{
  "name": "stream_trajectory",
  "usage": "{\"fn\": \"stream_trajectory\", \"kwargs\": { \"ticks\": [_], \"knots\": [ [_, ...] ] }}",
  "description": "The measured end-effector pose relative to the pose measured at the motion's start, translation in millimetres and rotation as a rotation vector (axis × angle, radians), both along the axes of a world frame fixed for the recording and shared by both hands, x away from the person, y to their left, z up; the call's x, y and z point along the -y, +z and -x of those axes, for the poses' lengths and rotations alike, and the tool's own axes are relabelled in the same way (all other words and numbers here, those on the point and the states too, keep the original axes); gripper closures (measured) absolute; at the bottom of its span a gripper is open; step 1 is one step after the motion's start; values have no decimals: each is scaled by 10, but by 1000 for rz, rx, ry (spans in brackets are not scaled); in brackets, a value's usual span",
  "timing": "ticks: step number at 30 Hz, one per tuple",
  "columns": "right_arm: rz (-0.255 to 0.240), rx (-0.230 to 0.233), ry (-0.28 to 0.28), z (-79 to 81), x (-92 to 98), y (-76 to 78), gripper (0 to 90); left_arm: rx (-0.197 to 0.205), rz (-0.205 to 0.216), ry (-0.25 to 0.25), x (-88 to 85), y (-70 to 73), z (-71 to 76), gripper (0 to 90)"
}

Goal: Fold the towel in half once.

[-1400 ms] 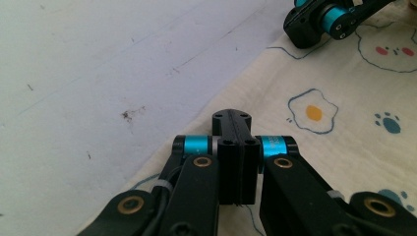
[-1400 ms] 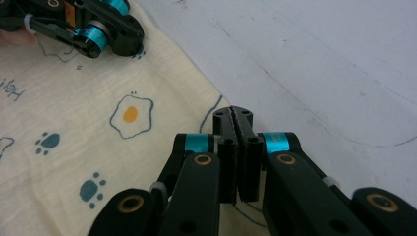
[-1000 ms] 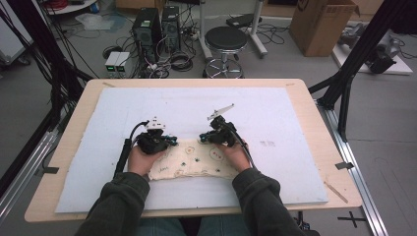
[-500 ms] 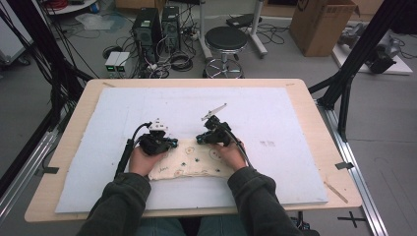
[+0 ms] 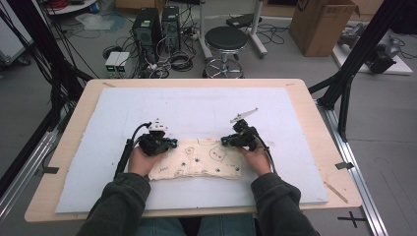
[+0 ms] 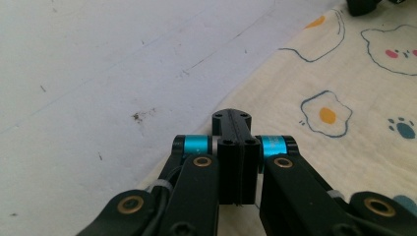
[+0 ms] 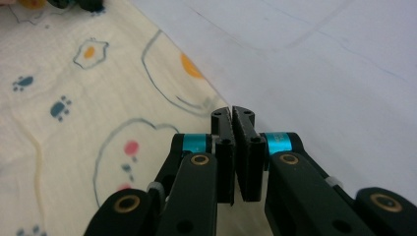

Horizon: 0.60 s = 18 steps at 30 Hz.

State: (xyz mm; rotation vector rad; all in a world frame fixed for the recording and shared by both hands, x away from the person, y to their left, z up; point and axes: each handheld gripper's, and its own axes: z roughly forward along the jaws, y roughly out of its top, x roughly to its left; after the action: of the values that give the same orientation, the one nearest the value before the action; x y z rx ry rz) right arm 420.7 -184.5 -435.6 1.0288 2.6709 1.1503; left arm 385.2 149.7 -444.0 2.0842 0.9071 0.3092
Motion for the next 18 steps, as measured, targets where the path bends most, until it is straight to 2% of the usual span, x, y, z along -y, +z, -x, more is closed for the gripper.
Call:
{"fn": "stream_trajectory", "kwargs": {
  "ticks": [5, 7, 16, 18],
  "knots": [
    [-6, -4, -46, 30, 282, -9, 872, 1, 1, -5, -6, -3, -4, 897],
    [-9, -2, -49, 40, 354, -15, 872, 0, 1, -5, -9, -4, -3, 897],
    [-24, 9, -62, 89, 459, -26, 868, 17, -13, -12, -18, 25, 13, 896],
    [-24, 9, -60, 86, 454, -28, 868, 34, 8, -7, -69, 69, 38, 896]
  ]
}}
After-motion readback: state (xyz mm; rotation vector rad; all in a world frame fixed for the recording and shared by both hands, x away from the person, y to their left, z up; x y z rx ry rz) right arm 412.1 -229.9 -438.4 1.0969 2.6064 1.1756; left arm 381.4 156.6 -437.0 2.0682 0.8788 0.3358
